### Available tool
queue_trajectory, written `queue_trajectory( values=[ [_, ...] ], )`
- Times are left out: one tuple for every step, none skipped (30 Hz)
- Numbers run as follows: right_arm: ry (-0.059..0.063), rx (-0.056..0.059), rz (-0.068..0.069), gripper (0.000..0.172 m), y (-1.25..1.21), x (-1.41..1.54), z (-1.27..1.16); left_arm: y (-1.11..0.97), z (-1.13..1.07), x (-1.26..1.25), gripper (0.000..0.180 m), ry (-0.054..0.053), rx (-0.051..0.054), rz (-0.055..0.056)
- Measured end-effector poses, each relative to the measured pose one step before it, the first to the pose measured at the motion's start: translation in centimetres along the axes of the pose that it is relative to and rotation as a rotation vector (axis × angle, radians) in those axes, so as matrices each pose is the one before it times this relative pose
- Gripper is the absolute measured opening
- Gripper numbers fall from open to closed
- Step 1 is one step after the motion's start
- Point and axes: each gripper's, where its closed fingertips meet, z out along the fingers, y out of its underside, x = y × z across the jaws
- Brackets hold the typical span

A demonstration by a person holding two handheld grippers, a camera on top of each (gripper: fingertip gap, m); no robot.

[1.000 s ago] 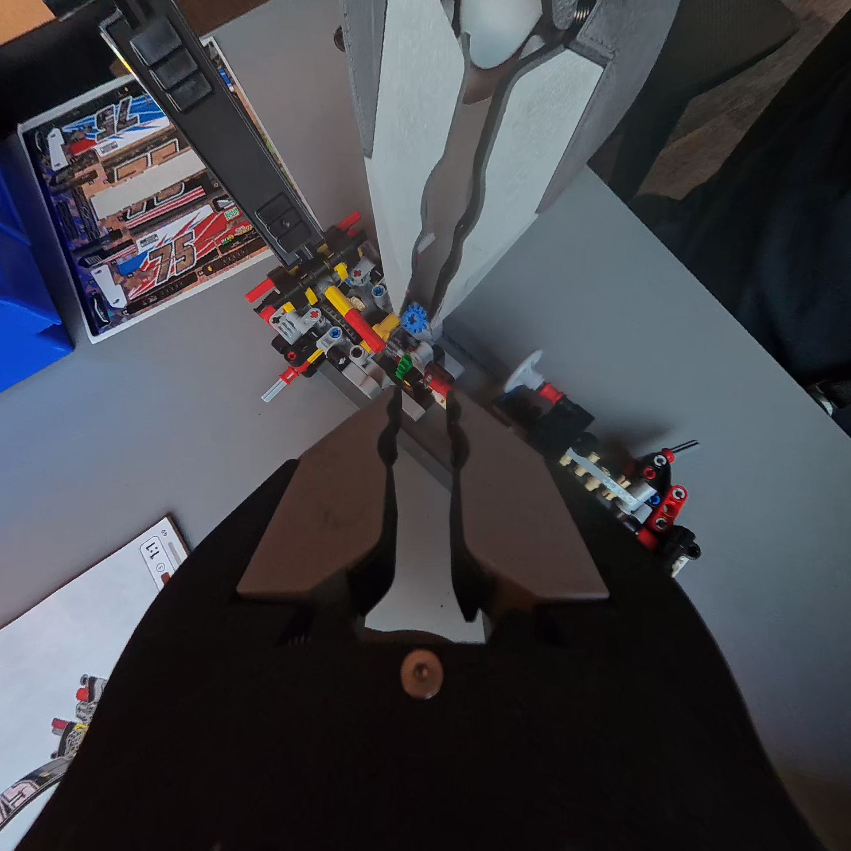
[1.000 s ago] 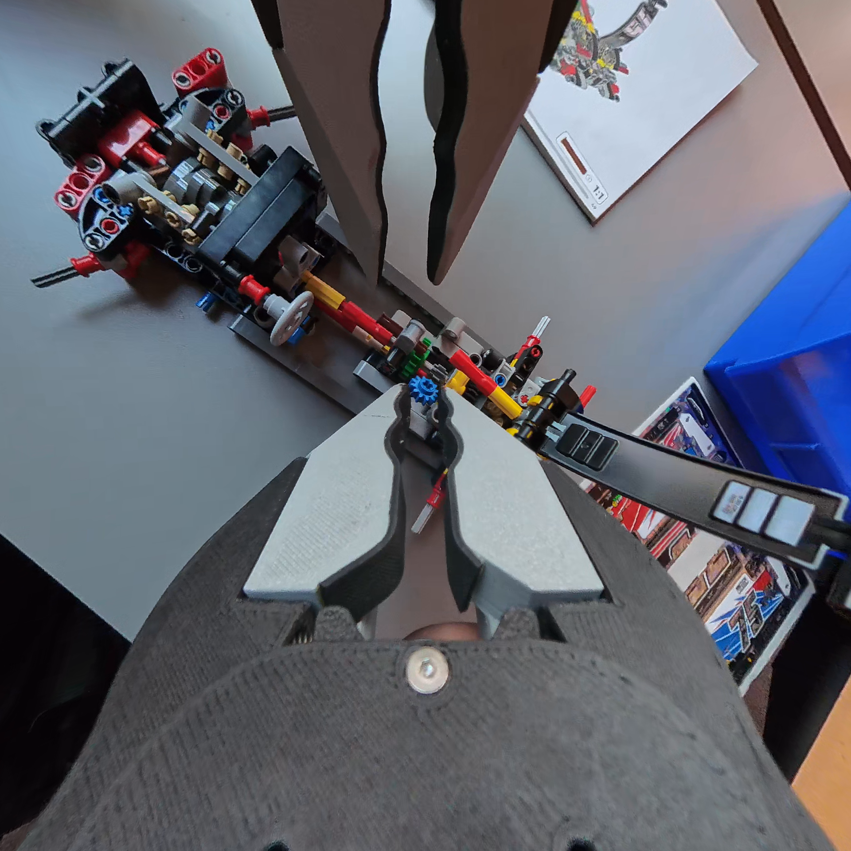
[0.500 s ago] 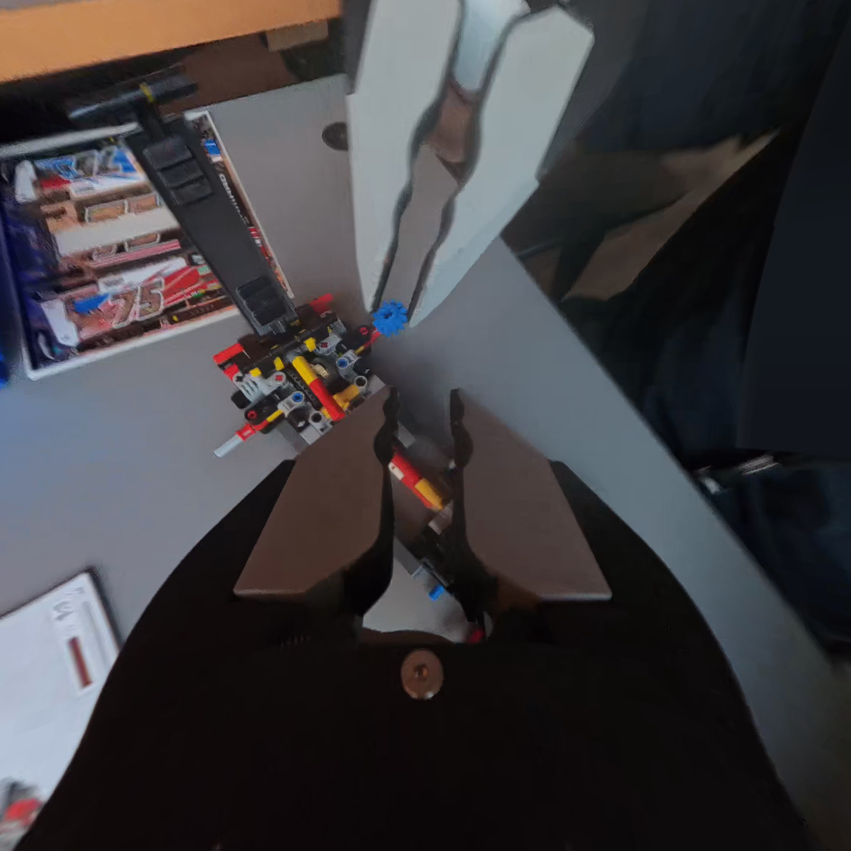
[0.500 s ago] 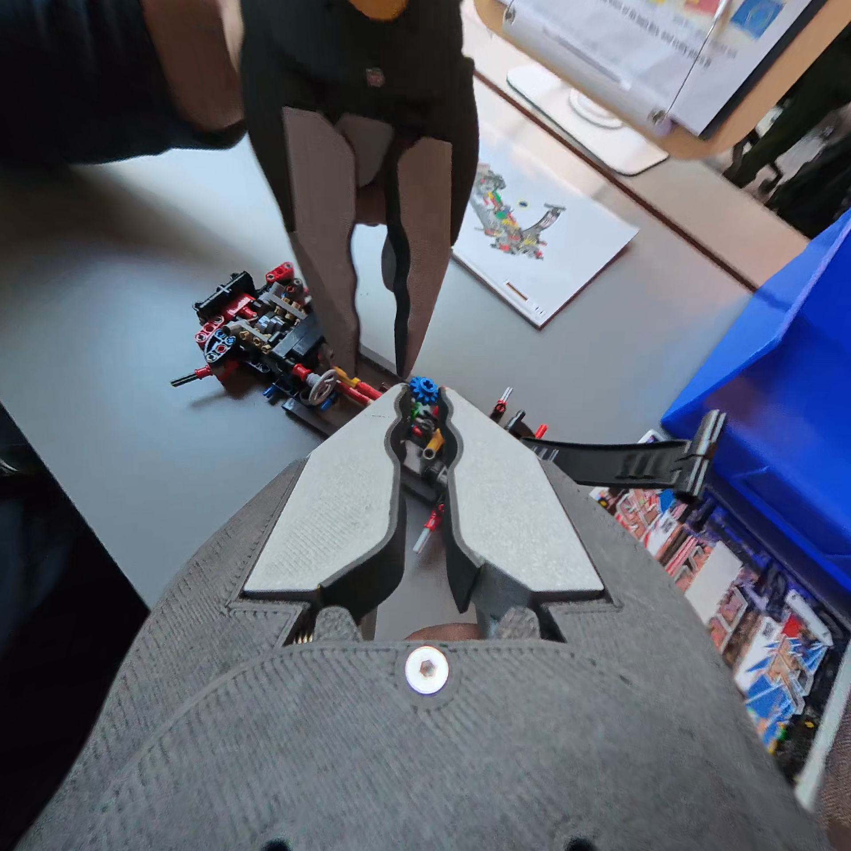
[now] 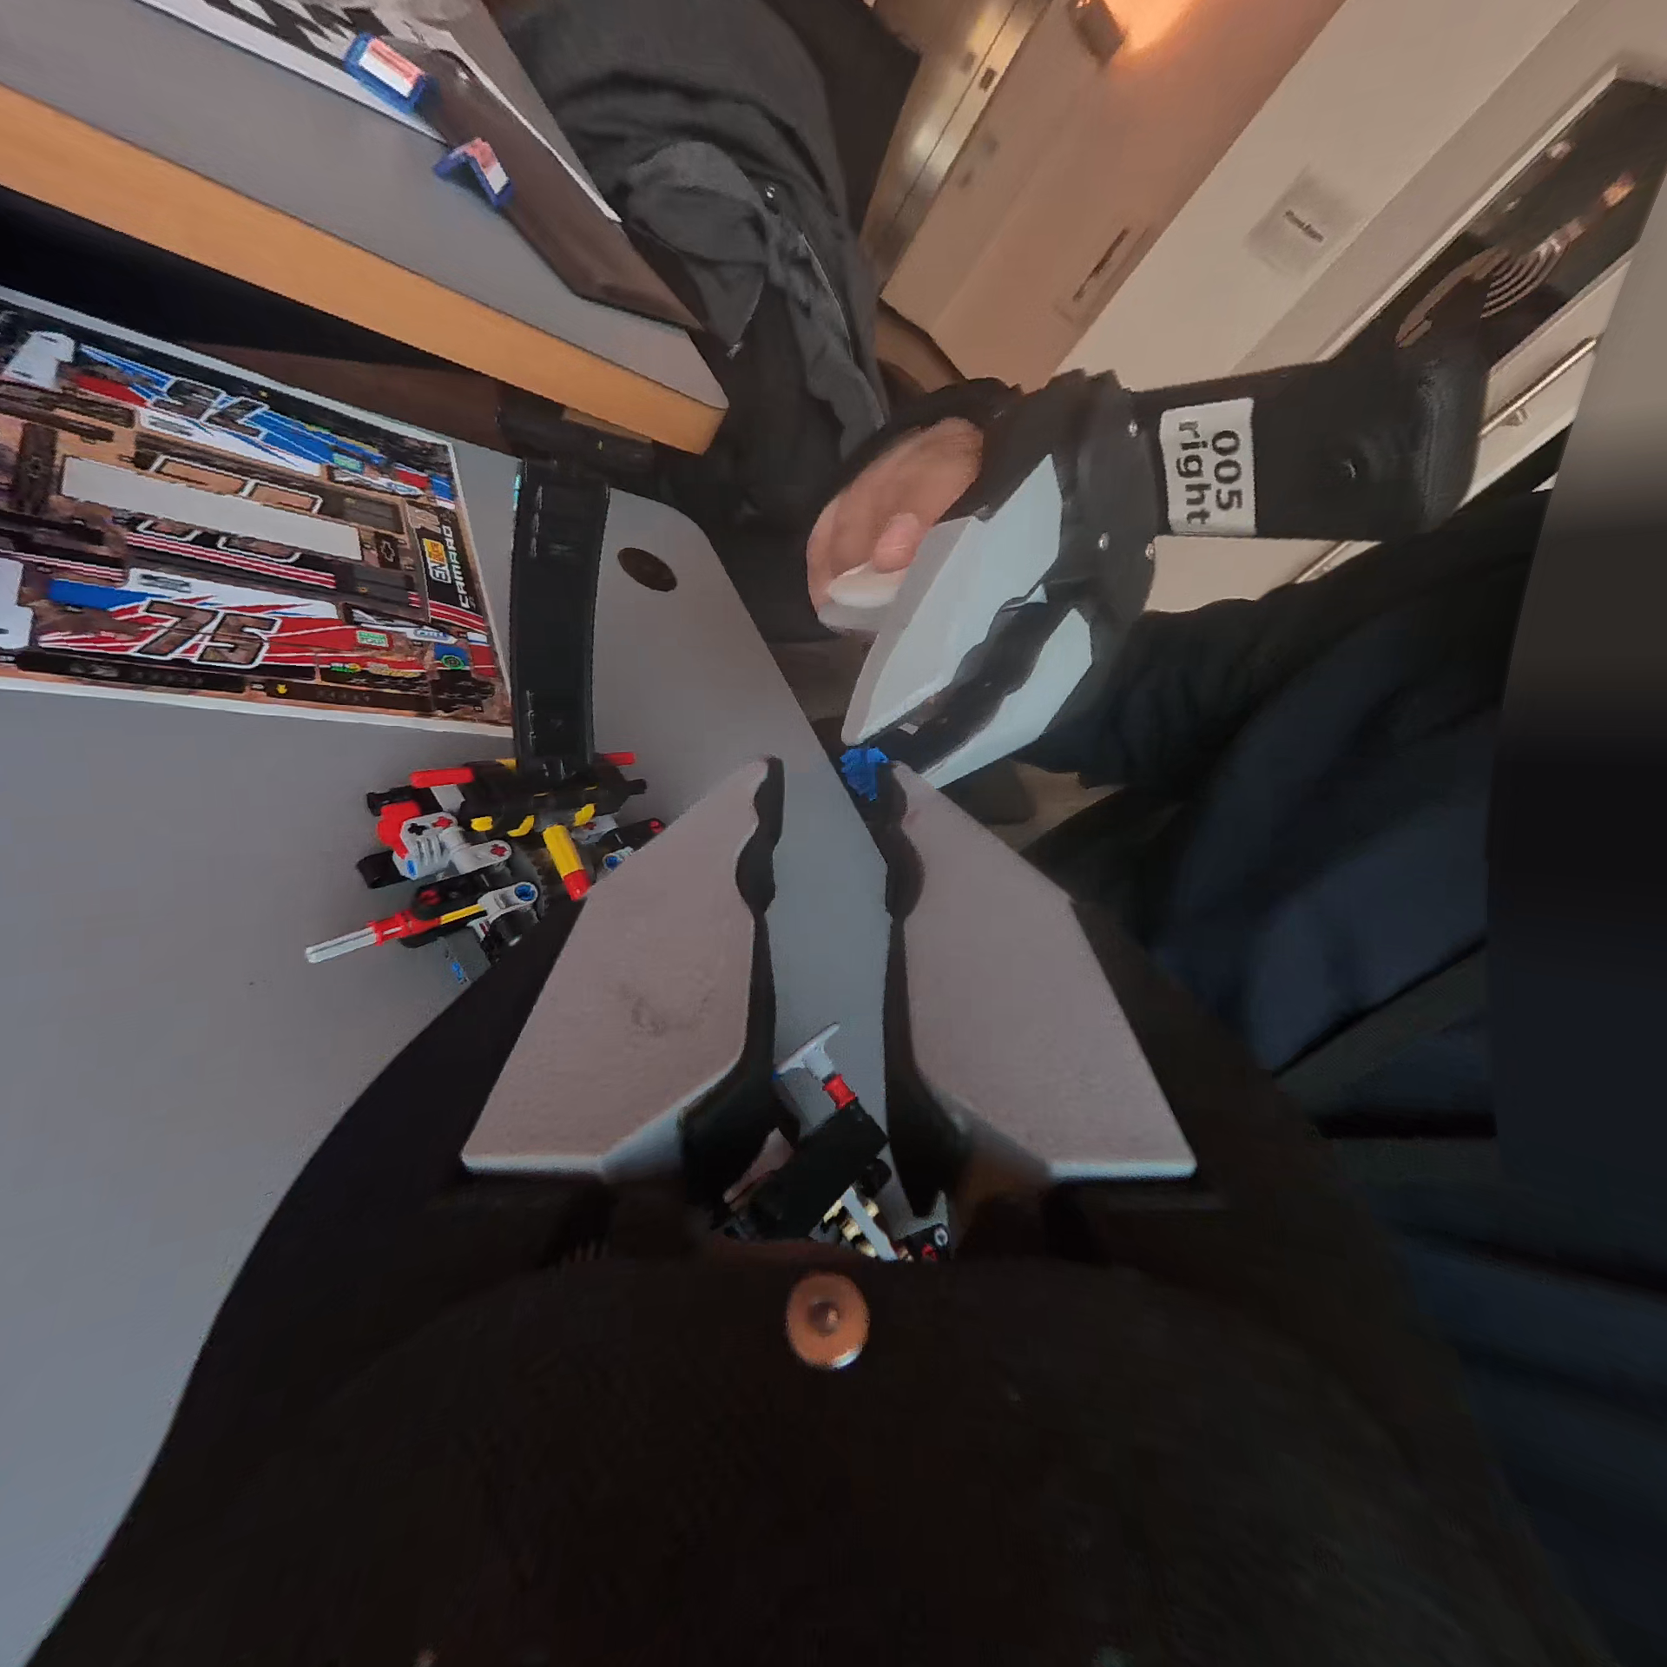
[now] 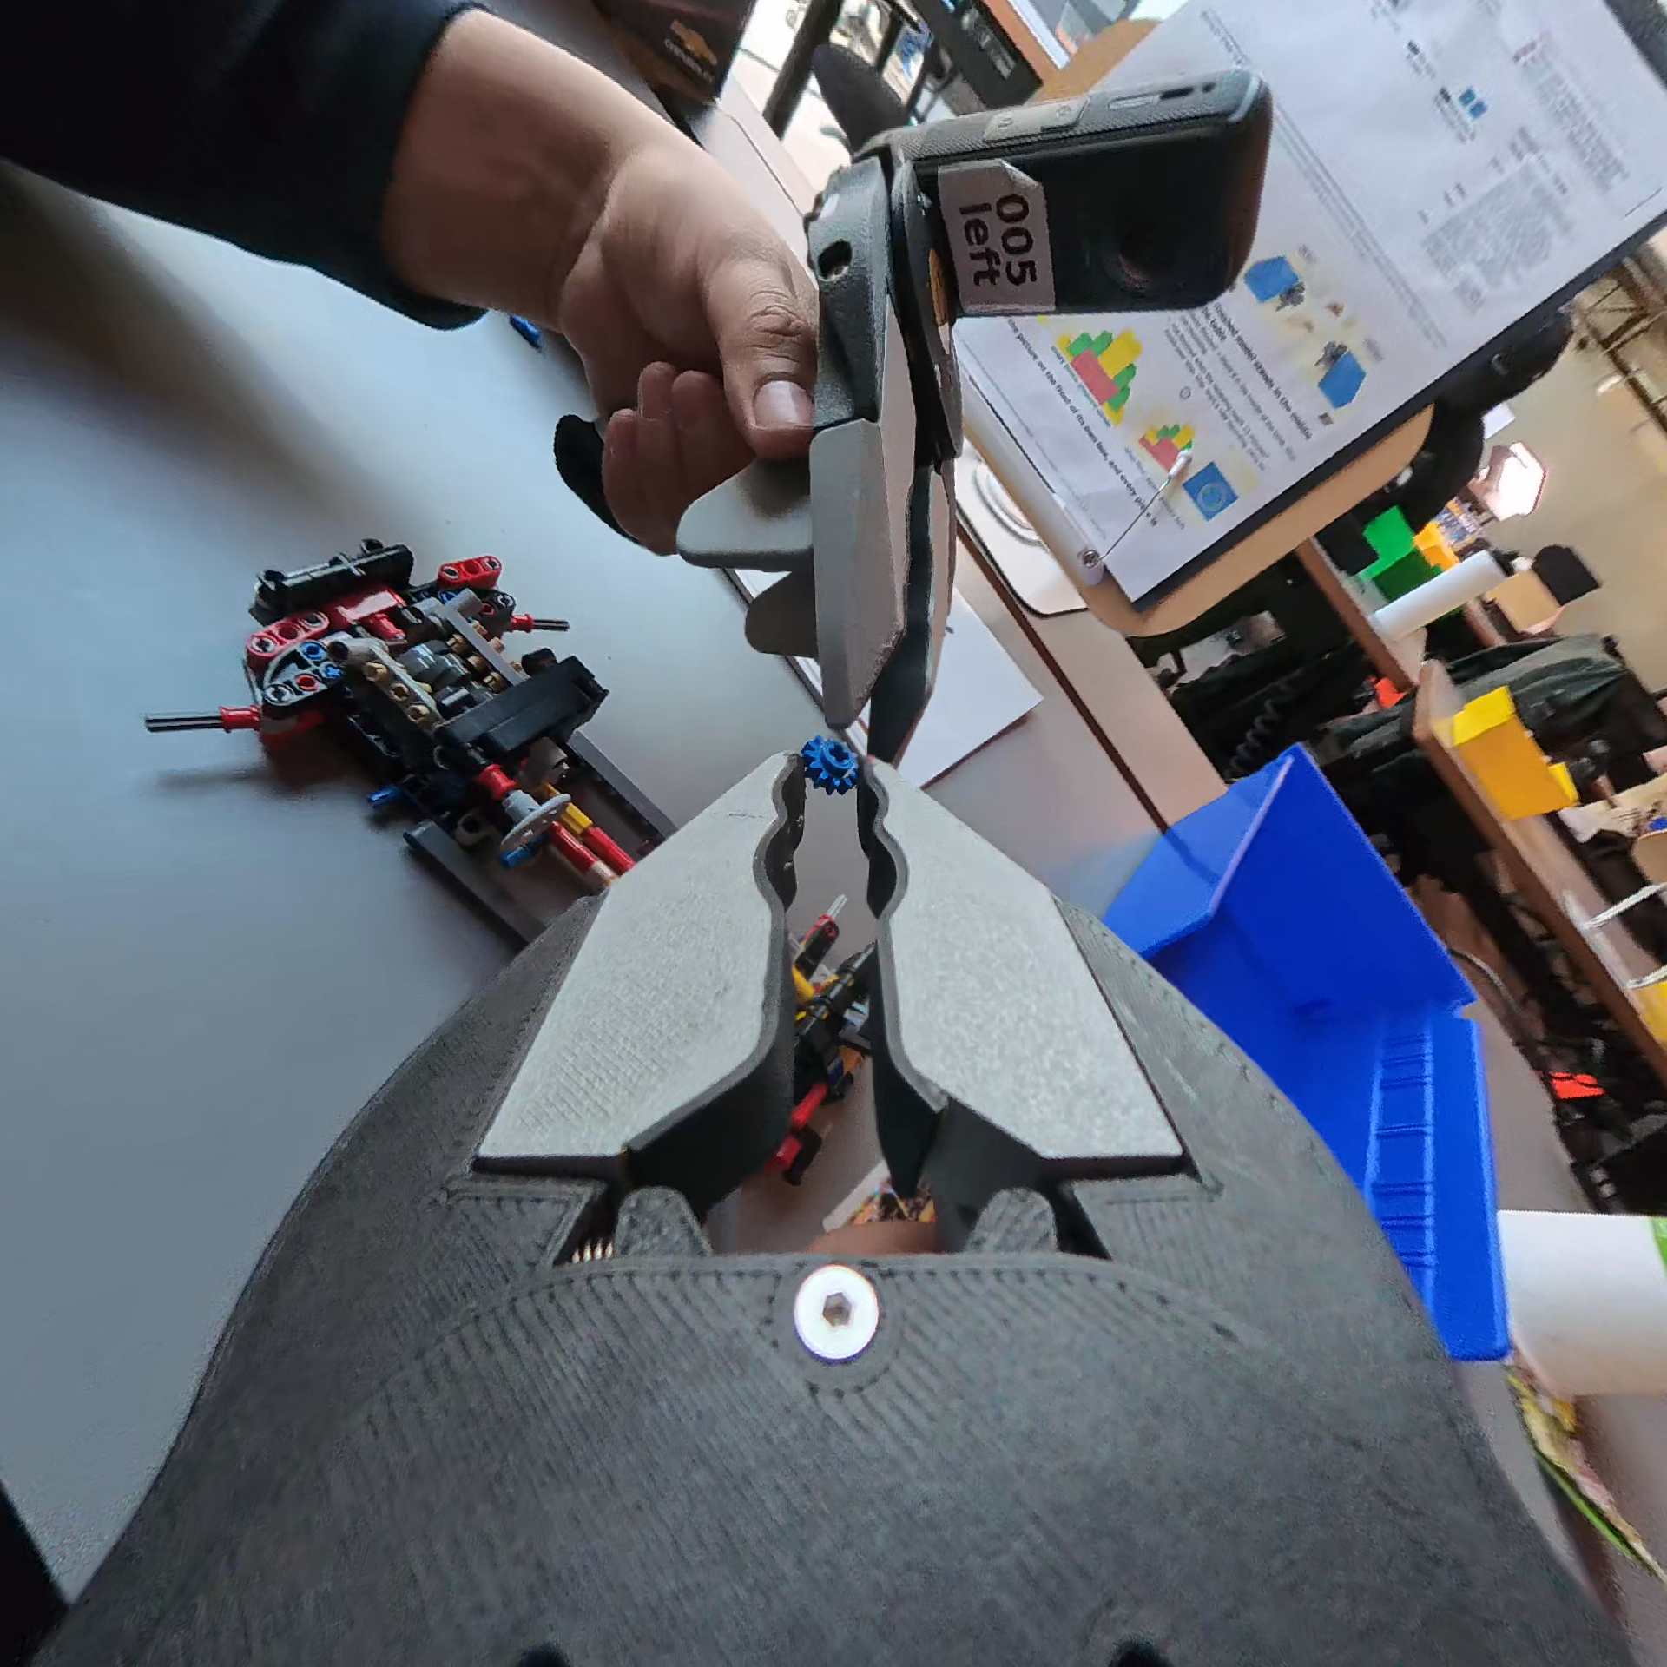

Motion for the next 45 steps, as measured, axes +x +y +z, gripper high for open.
queue_trajectory(
  values=[
    [0.0098, -0.0052, -0.0216, 0.009, 0.001, 0.026, 0.063, 0.129, 0.055, -0.148, 0.018, -0.0069, -0.0056, 0.0021],
    [0.0054, -0.0068, -0.0177, 0.009, 0.037, -0.016, 0.057, 0.156, 0.027, -0.213, 0.018, -0.0098, -0.0073, 0.0030],
    [0.0038, -0.0073, -0.0139, 0.009, 0.072, -0.026, 0.050, 0.045, -0.004, -0.068, 0.018, 0.0010, -0.0007, -0.0042],
    [0.0044, -0.0041, -0.0114, 0.009, 0.034, -0.019, 0.026, -0.005, -0.007, 0.000, 0.018, 0.0062, 0.0017, -0.0077],
    [0.0029, -0.0002, -0.0084, 0.009, -0.013, -0.022, -0.011, -0.014, 0.001, 0.135, 0.018, 0.0124, 0.0033, -0.0043],
    [0.0008, -0.0006, -0.0045, 0.009, -0.005, -0.035, -0.027, 0.032, 0.025, 0.162, 0.018, 0.0123, -0.0001, -0.0036],
    [0.0018, -0.0016, -0.0030, 0.009, 0.005, -0.001, -0.033, 0.100, 0.062, 0.081, 0.018, 0.0068, -0.0051, -0.0025],
    [0.0044, -0.0008, -0.0042, 0.009, 0.013, 0.040, -0.043, 0.092, 0.081, 0.038, 0.019, 0.0040, -0.0039, 0.0000],
    [0.0042, -0.0007, -0.0045, 0.009, -0.002, 0.040, -0.040, 0.063, 0.082, 0.070, 0.018, 0.0062, -0.0010, -0.0011],
    [0.0007, -0.0011, -0.0029, 0.009, 0.005, -0.013, -0.036, 0.020, 0.094, 0.153, 0.018, 0.0121, 0.0011, -0.0038],
    [-0.0017, -0.0001, -0.0025, 0.009, -0.017, -0.043, -0.032, -0.003, 0.085, 0.170, 0.017, 0.0128, 0.0022, -0.0046],
    [-0.0011, 0.0012, -0.0036, 0.009, -0.053, -0.048, -0.026, 0.009, 0.075, 0.165, 0.016, 0.0126, 0.0023, -0.0025],
    [0.0004, 0.0003, -0.0033, 0.009, -0.039, -0.033, -0.015, 0.005, 0.049, 0.137, 0.014, 0.0097, 0.0016, -0.0007],
    [0.0019, -0.0005, -0.0024, 0.009, -0.023, -0.005, -0.007, 0.019, 0.036, 0.053, 0.011, 0.0041, 0.0009, 0.0004],
    [0.0019, -0.0004, -0.0020, 0.009, -0.009, 0.007, -0.010, 0.037, 0.038, 0.061, 0.008, 0.0041, -0.0003, 0.0023],
    [0.0015, 0.0004, -0.0010, 0.009, 0.001, -0.004, -0.012, -0.005, 0.026, 0.072, 0.007, 0.0044, 0.0022, 0.0014],
    [0.0014, 0.0020, 0.0008, 0.009, -0.002, 0.014, -0.007, -0.022, -0.004, 0.013, 0.007, 0.0008, 0.0023, 0.0032],
    [0.0002, 0.0020, 0.0025, 0.009, -0.006, 0.009, -0.013, -0.008, 0.001, 0.003, 0.006, 0.0001, 0.0006, 0.0021],
    [-0.0005, 0.0013, 0.0023, 0.009, 0.009, -0.006, -0.014, 0.008, 0.012, 0.005, 0.007, 0.0000, 0.0000, 0.0013],
    [0.0016, 0.0008, 0.0008, 0.009, 0.009, 0.030, -0.011, -0.038, 0.011, -0.015, 0.006, -0.0002, 0.0024, 0.0006],
    [0.0038, -0.0005, 0.0004, 0.009, 0.025, 0.060, 0.009, -0.058, 0.007, -0.047, 0.006, -0.0024, 0.0038, 0.0005],
    [0.0040, -0.0022, 0.0022, 0.009, 0.072, 0.074, 0.024, -0.042, -0.002, -0.080, 0.006, -0.0060, 0.0025, 0.0024],
    [0.0043, -0.0018, 0.0046, 0.009, 0.068, 0.078, 0.026, -0.070, -0.003, -0.097, 0.006, -0.0077, 0.0034, 0.0053],
    [0.0055, 0.0017, 0.0062, 0.009, 0.036, 0.086, 0.018, -0.073, -0.017, -0.038, 0.005, -0.0051, 0.0042, 0.0056],
    [0.0070, 0.0047, 0.0083, 0.009, -0.020, 0.102, -0.004, -0.122, -0.018, -0.006, 0.005, -0.0036, 0.0065, 0.0052],
    [0.0061, 0.0045, 0.0110, 0.009, -0.012, 0.086, -0.020, -0.103, -0.021, -0.024, 0.005, -0.0052, 0.0039, 0.0043],
    [0.0047, 0.0044, 0.0126, 0.009, -0.005, 0.072, -0.035, -0.082, -0.004, -0.026, 0.005, -0.0074, 0.0025, 0.0087],
    [0.0050, 0.0067, 0.0134, 0.009, -0.025, 0.079, -0.067, -0.115, -0.001, 0.025, 0.005, -0.0059, 0.0053, 0.0132],
    [0.0041, 0.0089, 0.0148, 0.008, -0.027, 0.076, -0.088, -0.133, -0.019, 0.032, 0.005, -0.0039, 0.0067, 0.0106],
    [0.0015, 0.0083, 0.0169, 0.007, -0.007, 0.061, -0.097, -0.098, -0.008, 0.031, 0.004, -0.0005, 0.0043, 0.0032],
    [-0.0004, 0.0062, 0.0194, 0.007, 0.059, 0.041, -0.102, -0.097, -0.024, 0.017, 0.004, 0.0009, 0.0059, -0.0008],
    [-0.0035, 0.0038, 0.0230, 0.006, 0.103, 0.017, -0.079, -0.162, -0.041, -0.035, 0.004, -0.0010, 0.0102, 0.0002],
    [-0.0080, 0.0028, 0.0281, 0.007, 0.138, -0.024, -0.061, -0.168, -0.066, -0.074, 0.004, -0.0028, 0.0105, 0.0013],
    [-0.0074, 0.0038, 0.0318, 0.007, 0.137, -0.019, -0.050, -0.089, -0.059, -0.114, 0.004, -0.0055, 0.0054, 0.0022],
    [-0.0032, 0.0077, 0.0322, 0.007, 0.082, 0.045, -0.082, -0.032, -0.053, -0.155, 0.004, -0.0088, 0.0022, 0.0052],
    [-0.0012, 0.0105, 0.0346, 0.006, 0.050, 0.090, -0.106, -0.042, -0.044, -0.121, 0.004, -0.0073, 0.0029, 0.0087],
    [0.0001, 0.0067, 0.0419, 0.004, 0.116, 0.164, -0.094, -0.064, -0.031, -0.077, 0.004, -0.0059, 0.0043, 0.0104],
    [-0.0011, 0.0015, 0.0497, 0.003, 0.212, 0.220, -0.056, -0.021, -0.011, -0.085, 0.004, -0.0082, 0.0015, 0.0122],
    [-0.0101, -0.0002, 0.0580, 0.003, 0.272, 0.150, -0.022, 0.113, 0.025, -0.069, 0.004, -0.0092, -0.0082, 0.0201],
    [-0.0246, -0.0021, 0.0686, 0.003, 0.314, 0.007, 0.043, 0.236, 0.055, -0.113, 0.004, -0.0167, -0.0165, 0.0344],
    [-0.0358, -0.0058, 0.0753, 0.004, 0.366, -0.111, 0.067, 0.275, 0.116, -0.161, 0.004, -0.0258, -0.0200, 0.0478],
    [-0.0383, -0.0023, 0.0707, 0.006, 0.320, -0.163, 0.060, 0.282, 0.167, 0.071, 0.004, -0.0152, -0.0203, 0.0504],
    [-0.0344, 0.0076, 0.0578, 0.006, 0.158, -0.166, 0.028, 0.227, 0.208, 0.287, 0.004, -0.0027, -0.0180, 0.0428],
    [-0.0294, 0.0138, 0.0450, 0.005, 0.021, -0.170, -0.012, 0.136, 0.216, 0.333, 0.004, 0.0000, -0.0115, 0.0372],
    [-0.0262, 0.0153, 0.0352, 0.005, -0.066, -0.201, -0.028, 0.076, 0.198, 0.320, 0.004, 0.0012, -0.0079, 0.0329]
  ],
)
